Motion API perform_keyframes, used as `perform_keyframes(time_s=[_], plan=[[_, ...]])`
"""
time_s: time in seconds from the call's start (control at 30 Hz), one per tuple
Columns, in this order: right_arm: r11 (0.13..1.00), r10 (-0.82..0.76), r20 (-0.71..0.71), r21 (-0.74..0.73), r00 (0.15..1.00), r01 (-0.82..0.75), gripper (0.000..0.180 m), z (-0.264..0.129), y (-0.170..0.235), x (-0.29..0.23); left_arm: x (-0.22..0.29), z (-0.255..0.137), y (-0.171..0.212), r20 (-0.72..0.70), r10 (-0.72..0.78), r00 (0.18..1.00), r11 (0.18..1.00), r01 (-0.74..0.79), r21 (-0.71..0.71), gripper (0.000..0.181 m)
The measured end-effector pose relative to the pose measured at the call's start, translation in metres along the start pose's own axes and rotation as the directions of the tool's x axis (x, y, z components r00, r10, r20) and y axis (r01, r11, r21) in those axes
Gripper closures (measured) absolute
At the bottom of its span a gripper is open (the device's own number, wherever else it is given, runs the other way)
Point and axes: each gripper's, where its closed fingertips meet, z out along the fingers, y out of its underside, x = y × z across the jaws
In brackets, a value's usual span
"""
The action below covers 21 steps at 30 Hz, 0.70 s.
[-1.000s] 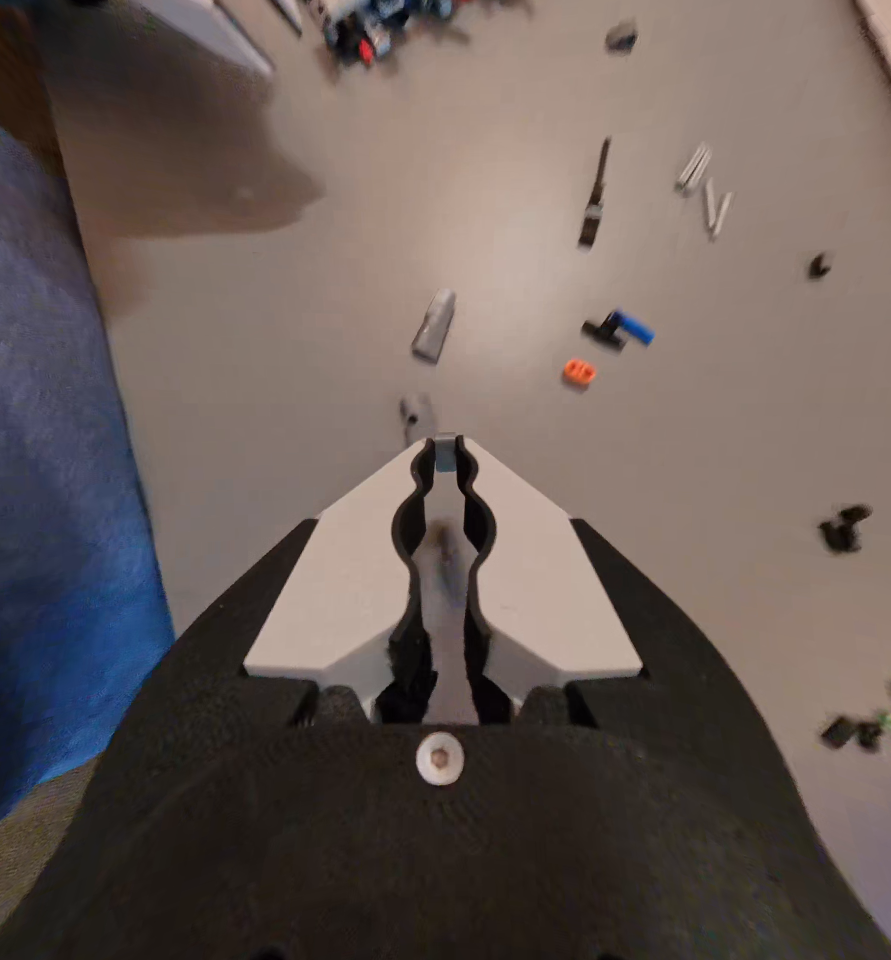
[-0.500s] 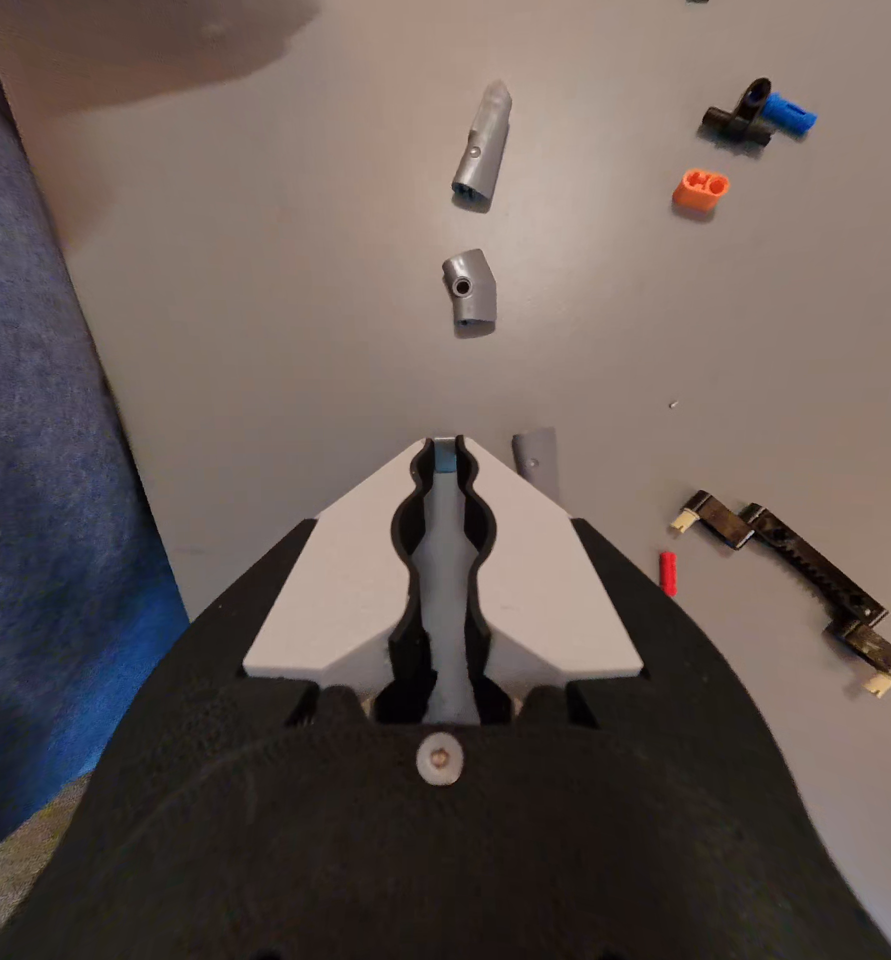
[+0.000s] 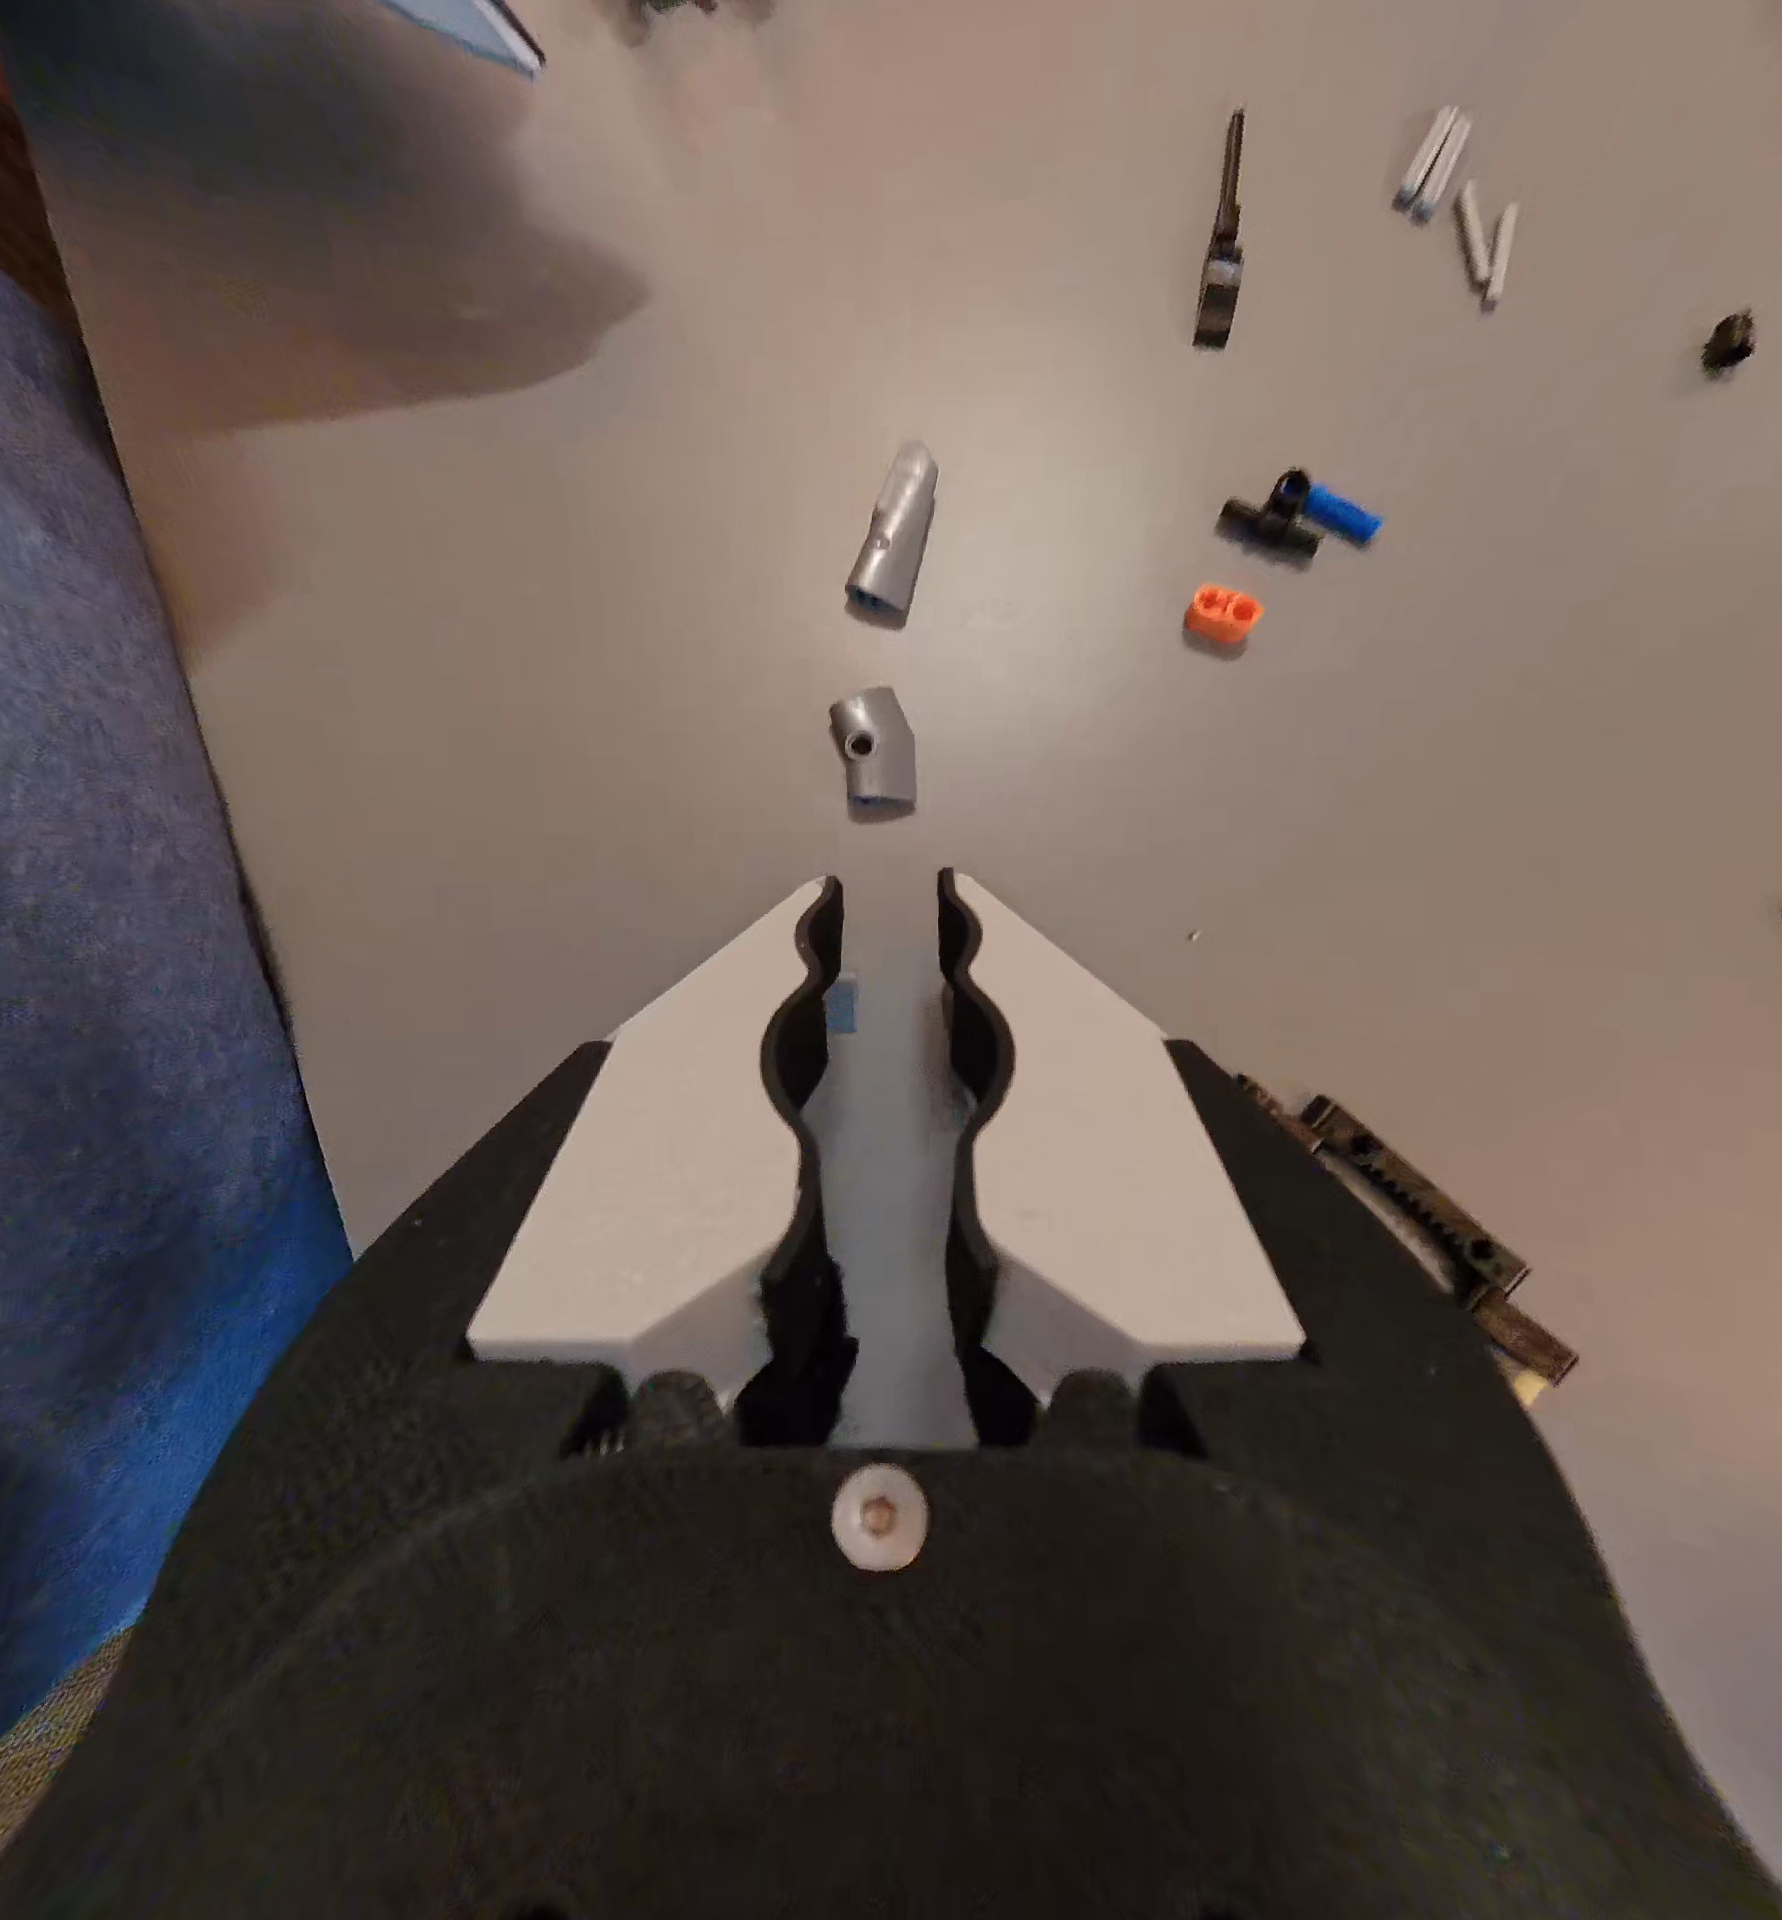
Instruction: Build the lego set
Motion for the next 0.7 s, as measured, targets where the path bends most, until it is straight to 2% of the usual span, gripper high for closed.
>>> perform_keyframes(time_s=[0.4,0.53,0.7], plan=[[0.993,-0.098,0.000,0.060,0.995,0.098,0.162,-0.001,-0.058,0.017,-0.012,-0.011,0.004,0.039,-0.025,0.999,1.000,0.024,0.009,0.167],[0.995,-0.073,-0.007,0.062,0.997,0.073,0.159,-0.004,-0.056,0.019,-0.013,-0.011,0.005,0.034,-0.033,0.999,0.999,0.033,0.014,0.167],[0.999,-0.001,-0.030,0.037,1.000,0.003,0.158,-0.014,-0.031,0.014,-0.012,-0.014,0.001,0.020,-0.039,0.999,0.999,0.039,0.037,0.168]])
